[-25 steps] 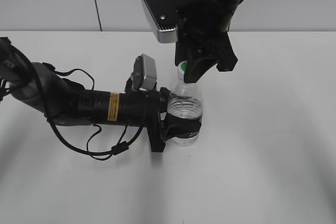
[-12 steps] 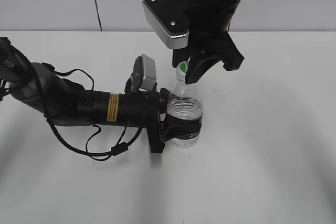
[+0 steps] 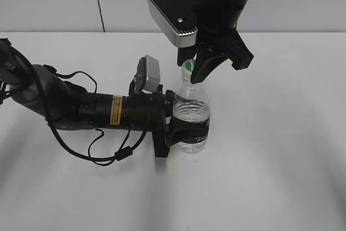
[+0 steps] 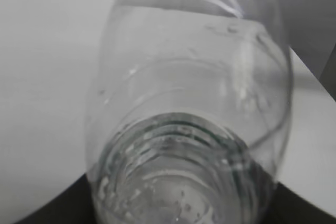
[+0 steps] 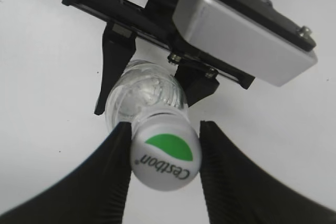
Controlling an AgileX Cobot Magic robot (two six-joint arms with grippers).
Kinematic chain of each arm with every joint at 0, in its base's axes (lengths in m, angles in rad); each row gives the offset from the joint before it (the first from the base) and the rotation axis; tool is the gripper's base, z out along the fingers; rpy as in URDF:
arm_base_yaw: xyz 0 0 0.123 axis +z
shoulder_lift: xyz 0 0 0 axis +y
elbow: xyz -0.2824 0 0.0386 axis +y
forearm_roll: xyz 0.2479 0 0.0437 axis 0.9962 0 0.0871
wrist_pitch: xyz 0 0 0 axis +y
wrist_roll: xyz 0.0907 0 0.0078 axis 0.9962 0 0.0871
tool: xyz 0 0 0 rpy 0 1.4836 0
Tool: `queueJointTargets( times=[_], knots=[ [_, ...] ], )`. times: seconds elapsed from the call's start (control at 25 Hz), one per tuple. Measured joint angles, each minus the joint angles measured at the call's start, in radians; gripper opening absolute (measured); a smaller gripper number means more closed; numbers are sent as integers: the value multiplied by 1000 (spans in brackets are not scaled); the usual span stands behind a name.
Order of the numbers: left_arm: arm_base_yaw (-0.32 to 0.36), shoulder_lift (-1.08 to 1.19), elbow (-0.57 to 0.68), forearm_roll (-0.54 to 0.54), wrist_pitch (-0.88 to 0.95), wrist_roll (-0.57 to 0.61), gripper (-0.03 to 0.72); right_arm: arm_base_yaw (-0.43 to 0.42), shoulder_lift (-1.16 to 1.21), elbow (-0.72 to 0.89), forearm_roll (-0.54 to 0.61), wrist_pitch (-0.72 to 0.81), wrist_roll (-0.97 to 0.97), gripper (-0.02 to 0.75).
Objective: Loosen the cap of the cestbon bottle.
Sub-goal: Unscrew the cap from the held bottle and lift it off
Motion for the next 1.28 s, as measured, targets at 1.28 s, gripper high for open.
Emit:
queueJointTargets(
  times=[1.28],
  knots=[
    [-1, 1, 0, 14, 17, -2, 363, -29, -59, 0, -154, -7, 602, 300]
  ],
)
